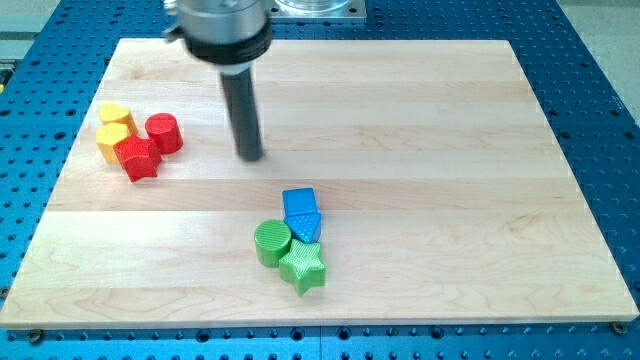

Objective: Push the yellow hexagon along with the red star towards the bottom center of the board

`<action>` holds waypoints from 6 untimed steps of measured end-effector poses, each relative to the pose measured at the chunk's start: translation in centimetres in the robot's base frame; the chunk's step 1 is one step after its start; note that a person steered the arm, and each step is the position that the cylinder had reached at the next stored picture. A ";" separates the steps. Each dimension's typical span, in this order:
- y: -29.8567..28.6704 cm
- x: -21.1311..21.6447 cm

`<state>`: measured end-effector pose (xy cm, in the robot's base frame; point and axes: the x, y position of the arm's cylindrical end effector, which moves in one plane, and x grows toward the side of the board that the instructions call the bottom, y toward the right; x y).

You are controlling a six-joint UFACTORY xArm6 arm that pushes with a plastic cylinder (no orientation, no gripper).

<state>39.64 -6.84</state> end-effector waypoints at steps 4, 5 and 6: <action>-23.4 -6.0; -19.1 -0.8; -18.6 -0.4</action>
<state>39.27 -25.44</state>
